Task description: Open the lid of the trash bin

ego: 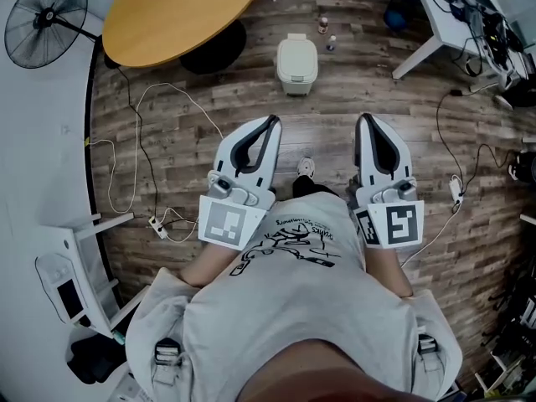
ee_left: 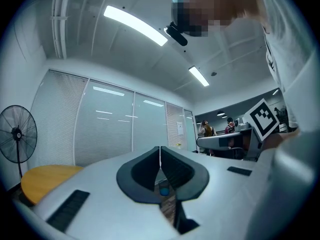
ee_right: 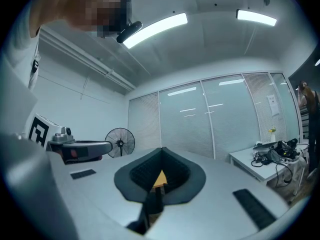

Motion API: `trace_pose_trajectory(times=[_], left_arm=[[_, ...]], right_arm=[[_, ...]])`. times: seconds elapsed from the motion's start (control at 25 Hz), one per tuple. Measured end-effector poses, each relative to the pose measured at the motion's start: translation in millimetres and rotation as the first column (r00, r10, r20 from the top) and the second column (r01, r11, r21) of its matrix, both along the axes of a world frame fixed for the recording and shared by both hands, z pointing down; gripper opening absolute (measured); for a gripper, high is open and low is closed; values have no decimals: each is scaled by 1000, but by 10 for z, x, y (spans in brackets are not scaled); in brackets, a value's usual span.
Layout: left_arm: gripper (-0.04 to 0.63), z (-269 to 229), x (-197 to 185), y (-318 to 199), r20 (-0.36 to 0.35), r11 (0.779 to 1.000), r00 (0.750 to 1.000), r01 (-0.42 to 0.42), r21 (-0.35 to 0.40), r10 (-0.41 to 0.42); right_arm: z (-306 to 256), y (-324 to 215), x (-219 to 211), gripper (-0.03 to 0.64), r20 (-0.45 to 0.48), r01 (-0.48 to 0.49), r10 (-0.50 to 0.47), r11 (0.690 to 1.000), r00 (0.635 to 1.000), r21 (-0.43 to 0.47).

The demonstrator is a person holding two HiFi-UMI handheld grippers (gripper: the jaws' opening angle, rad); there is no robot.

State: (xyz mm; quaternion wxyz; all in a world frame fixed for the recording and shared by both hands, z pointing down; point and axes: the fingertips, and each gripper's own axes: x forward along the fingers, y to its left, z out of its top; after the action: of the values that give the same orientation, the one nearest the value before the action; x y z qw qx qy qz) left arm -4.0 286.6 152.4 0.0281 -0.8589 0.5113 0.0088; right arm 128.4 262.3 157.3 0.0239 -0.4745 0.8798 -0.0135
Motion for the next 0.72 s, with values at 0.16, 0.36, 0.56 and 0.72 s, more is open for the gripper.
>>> trace_pose_trajectory(times=[0.16, 0.36, 0.56, 0.72], left_arm=[[23, 6, 168, -282, 4, 1000, 1000, 0, -7, 0], [23, 15, 332, -616, 11, 1000, 1000, 0, -15, 0], [23, 37, 394, -893, 12, 999, 1000, 24, -24, -24], [23, 76, 396, -1055, 7, 998, 999, 42, -37, -42]], right_arm=[[4, -294, 178, 6, 9, -5, 5, 1000, 1000, -5], [19, -633, 349, 6, 16, -4, 4, 1000, 1000, -10], [73, -929, 442, 6, 16, 10, -10, 1000, 1000, -27], [125, -1098, 442, 6, 15, 24, -23, 999, 1000, -44]])
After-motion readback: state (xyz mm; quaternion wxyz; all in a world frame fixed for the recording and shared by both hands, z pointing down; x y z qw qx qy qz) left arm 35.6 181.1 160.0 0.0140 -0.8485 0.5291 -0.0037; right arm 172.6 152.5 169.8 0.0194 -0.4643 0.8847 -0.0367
